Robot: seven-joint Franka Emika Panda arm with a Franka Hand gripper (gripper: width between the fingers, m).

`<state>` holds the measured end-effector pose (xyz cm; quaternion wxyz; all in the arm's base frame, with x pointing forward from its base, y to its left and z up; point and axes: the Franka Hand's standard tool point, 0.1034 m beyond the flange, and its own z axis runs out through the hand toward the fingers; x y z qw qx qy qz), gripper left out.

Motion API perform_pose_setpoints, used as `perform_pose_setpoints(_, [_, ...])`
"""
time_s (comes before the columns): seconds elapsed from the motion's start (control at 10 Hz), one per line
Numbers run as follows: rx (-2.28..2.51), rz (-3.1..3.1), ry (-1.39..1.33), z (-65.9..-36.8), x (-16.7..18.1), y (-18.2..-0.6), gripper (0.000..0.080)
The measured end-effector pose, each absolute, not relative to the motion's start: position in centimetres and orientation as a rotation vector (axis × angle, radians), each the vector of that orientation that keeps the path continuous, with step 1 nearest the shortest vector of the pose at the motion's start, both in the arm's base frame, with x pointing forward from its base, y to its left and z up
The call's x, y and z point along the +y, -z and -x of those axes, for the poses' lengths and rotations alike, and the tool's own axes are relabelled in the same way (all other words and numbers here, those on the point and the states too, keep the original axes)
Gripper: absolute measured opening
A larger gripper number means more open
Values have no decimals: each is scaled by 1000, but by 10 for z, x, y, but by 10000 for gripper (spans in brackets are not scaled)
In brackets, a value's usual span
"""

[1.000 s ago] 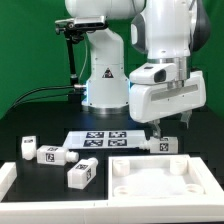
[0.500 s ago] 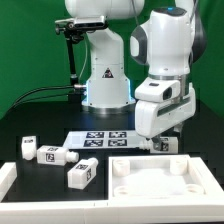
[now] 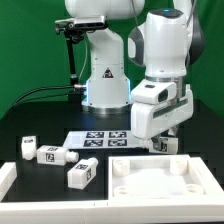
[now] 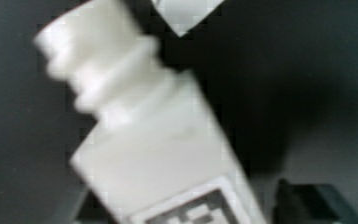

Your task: Assemble one leg

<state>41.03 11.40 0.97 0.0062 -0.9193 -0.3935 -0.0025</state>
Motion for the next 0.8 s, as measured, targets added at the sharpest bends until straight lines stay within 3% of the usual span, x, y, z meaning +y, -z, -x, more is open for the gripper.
perform_pose_setpoints(0.1, [-1227,2879,10,-411,115,-10,282])
perform_pose_setpoints(0.4, [-1045,2951,44,-424,117,-18,282])
perform_pose_setpoints(0.8, [-575,3068,-7,-413,106,-10,284])
